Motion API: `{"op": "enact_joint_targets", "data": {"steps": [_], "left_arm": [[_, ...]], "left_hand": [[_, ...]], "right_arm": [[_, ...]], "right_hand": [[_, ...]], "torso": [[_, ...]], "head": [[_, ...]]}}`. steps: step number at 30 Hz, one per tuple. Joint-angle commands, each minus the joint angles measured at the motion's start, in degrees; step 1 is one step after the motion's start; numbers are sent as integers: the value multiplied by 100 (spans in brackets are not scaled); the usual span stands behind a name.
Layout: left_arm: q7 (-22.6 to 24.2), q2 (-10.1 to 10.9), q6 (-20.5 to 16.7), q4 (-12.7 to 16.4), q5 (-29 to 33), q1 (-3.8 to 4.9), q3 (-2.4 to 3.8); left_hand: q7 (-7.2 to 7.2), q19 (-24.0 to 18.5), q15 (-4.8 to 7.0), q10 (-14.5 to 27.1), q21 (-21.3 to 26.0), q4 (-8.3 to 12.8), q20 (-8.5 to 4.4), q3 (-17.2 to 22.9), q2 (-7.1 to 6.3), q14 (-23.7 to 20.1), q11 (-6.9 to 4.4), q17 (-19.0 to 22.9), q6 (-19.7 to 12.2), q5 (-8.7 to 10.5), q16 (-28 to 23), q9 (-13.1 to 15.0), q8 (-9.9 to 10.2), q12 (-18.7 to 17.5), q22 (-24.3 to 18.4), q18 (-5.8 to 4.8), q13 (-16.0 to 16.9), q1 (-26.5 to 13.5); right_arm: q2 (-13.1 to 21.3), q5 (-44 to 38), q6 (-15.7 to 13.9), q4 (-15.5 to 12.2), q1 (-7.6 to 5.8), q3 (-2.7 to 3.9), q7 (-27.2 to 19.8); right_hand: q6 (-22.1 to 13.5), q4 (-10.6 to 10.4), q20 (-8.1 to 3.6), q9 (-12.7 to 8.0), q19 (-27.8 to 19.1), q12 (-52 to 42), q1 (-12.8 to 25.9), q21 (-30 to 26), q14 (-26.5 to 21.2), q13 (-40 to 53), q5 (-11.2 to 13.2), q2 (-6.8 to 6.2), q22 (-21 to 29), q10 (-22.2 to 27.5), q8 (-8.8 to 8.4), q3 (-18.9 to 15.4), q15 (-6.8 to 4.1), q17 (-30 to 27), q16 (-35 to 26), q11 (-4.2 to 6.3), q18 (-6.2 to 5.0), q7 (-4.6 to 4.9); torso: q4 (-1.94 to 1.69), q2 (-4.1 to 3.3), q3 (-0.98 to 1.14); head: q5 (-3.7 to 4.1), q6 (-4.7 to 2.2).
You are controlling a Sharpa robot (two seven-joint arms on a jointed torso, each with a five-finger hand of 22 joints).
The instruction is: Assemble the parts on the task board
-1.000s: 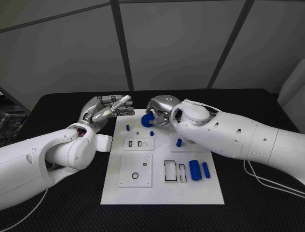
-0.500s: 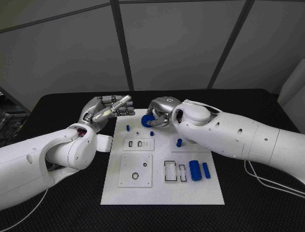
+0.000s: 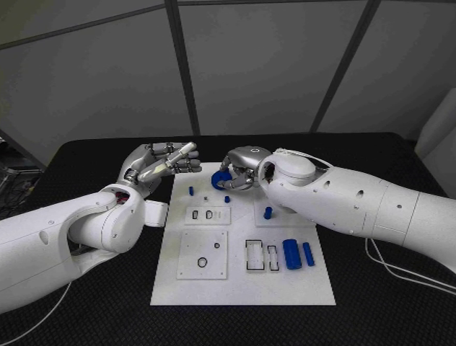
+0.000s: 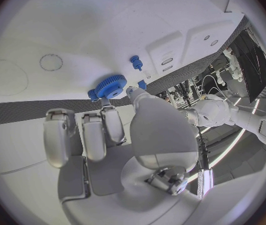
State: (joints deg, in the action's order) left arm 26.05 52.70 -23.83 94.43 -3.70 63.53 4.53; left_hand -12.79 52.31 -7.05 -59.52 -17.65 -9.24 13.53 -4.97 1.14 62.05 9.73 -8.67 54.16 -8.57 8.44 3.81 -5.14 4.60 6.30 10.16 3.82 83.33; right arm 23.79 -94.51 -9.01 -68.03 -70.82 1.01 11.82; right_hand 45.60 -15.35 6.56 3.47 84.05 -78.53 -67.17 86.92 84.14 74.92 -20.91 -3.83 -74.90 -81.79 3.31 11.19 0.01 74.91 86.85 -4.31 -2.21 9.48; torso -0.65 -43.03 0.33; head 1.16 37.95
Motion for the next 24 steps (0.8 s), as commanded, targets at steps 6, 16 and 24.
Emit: {"op": "enact_joint_targets", "data": {"steps": [6,16,24], "left_arm": [[20,-1,52,1,-35,10,6],[21,10,47,-1,-35,10,6],[21,16,48,-8,-35,10,6]], "left_hand": [[-18,34,-15,-14,31,41,-6,-3,30,37,21,-7,3,23,-13,-5,29,-25,-7,37,-1,17],[-18,34,-15,-14,31,41,-6,-3,30,37,21,-7,3,23,-13,-5,29,-25,-7,37,-1,17],[-18,34,-15,-14,31,41,-6,-3,30,37,21,-7,3,23,-13,-5,29,-25,-7,37,-1,17]], "right_arm": [[34,59,243,-3,-2,-4,104],[251,60,-137,-237,-2,-3,130],[636,263,-1200,-648,0,0,-171]], "right_hand": [[-573,-19,38,-41,85,-19,-16,6,444,356,-13,-115,-861,-6,-42,16,52,853,24,-38,64,13],[-128,20,37,13,129,-80,-114,32,451,417,-91,-96,-918,-53,31,85,47,887,40,-31,77,6],[394,86,26,53,146,-116,-232,41,450,454,-250,-110,-941,-87,92,170,35,884,39,-14,82,-10]], "torso": [[-2,5,0],[10,-1,9],[3,3,9]], "head": [[10,-6],[-8,-4],[0,-21]]}}
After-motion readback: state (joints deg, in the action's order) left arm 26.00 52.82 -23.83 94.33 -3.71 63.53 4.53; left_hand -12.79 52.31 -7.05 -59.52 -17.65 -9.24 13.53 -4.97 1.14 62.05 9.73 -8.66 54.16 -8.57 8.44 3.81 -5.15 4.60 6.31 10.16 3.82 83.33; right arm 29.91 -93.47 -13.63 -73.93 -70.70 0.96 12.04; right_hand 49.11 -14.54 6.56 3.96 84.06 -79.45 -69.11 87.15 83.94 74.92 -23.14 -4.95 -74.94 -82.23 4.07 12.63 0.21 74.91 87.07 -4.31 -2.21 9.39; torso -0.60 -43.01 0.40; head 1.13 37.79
